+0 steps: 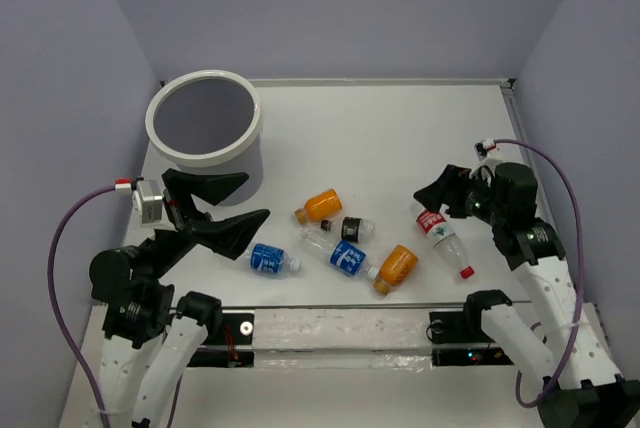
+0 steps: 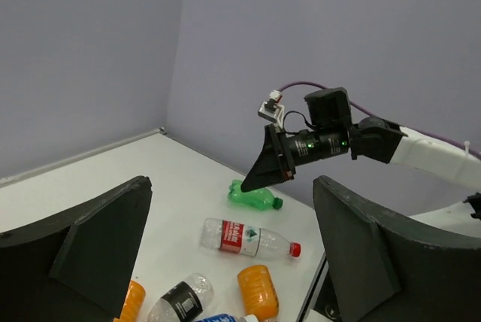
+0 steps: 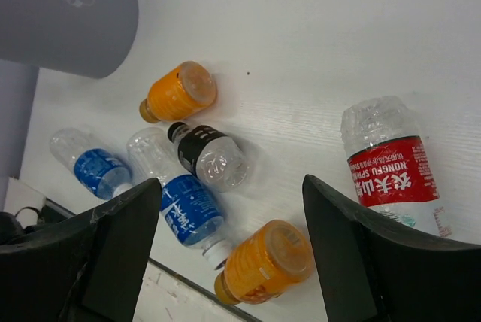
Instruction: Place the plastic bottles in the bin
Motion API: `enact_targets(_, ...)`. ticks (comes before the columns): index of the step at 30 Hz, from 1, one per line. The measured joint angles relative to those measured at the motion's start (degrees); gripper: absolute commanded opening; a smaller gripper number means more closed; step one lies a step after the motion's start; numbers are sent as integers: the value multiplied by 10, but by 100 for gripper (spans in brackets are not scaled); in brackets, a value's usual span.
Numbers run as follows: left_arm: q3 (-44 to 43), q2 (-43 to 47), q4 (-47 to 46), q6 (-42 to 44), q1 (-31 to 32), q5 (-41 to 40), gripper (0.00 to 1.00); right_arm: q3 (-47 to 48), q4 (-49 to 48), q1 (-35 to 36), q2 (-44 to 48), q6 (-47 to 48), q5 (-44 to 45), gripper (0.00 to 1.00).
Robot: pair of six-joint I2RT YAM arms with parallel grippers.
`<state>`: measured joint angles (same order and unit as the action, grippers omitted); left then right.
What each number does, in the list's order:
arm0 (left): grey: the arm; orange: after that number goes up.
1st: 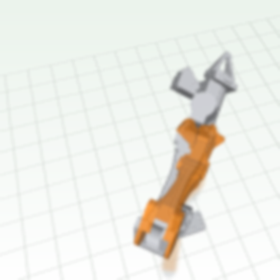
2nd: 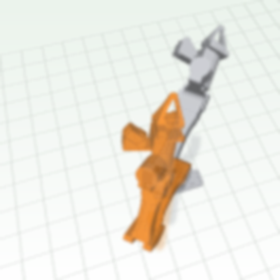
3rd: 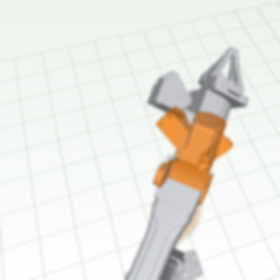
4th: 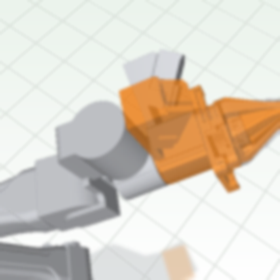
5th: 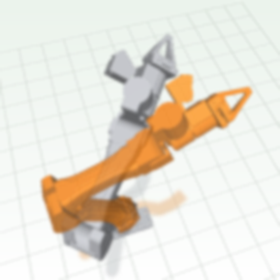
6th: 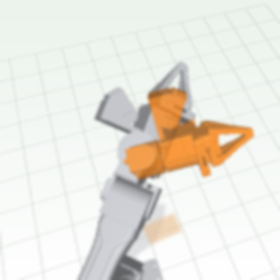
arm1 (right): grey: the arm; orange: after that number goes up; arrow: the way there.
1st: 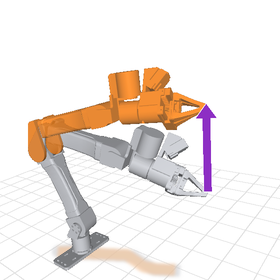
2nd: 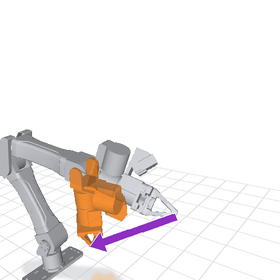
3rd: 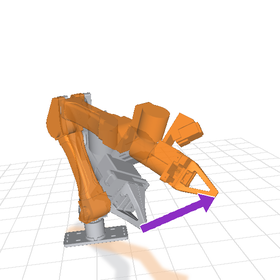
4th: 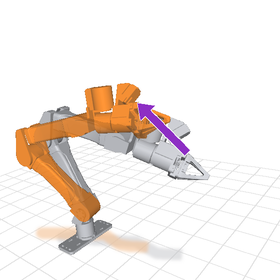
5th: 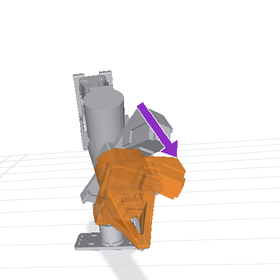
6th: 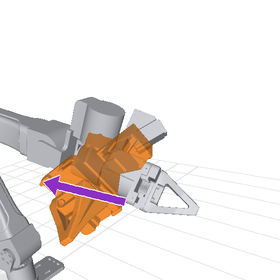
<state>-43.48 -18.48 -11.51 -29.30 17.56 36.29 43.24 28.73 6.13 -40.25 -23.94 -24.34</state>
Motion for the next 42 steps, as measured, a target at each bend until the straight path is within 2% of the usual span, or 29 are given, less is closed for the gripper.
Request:
enact_targets(1,2,-2,-3,-3,0,2,99,0,0,12,-6,0,7,82)
enact_targets(6,16,-14,-36,-16,0,25,99,0,-1,160,-76,1,124,81)
enact_targets(9,35,-22,-50,-19,0,33,99,1,10,202,-103,1,200,81)
enact_targets(13,57,-39,-50,-21,4,42,99,12,44,205,-113,-1,308,82)
enact_targets(17,60,-64,-50,-18,17,47,99,54,85,205,-156,-3,368,84)
enact_targets(20,57,-78,-43,-5,27,49,99,66,99,205,-189,-9,384,85)
enact_targets(31,51,-122,17,84,68,47,99,97,163,205,-312,-39,397,100)
enact_targets(35,51,-110,34,104,68,35,99,104,180,205,-369,-45,397,100)
enact_targets(42,52,-75,53,125,68,1,99,137,191,197,-431,-41,418,91)
